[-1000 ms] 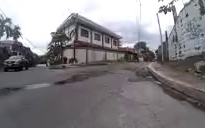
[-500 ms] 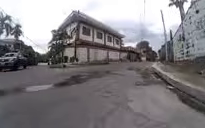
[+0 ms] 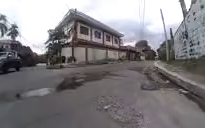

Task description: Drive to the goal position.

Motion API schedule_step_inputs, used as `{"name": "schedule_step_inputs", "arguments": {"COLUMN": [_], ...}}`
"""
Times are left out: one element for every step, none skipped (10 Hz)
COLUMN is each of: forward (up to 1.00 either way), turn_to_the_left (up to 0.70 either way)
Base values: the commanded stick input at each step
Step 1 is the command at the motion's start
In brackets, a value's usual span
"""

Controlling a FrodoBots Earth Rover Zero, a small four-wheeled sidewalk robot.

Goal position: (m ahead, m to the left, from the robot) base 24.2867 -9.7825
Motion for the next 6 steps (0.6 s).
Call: {"name": "schedule_step_inputs", "arguments": {"forward": [1.0,1.0,1.0,1.0,1.0,1.0], "turn_to_the_left": [-0.37,-0.19,0.03,0.03,0.03,0.03]}}
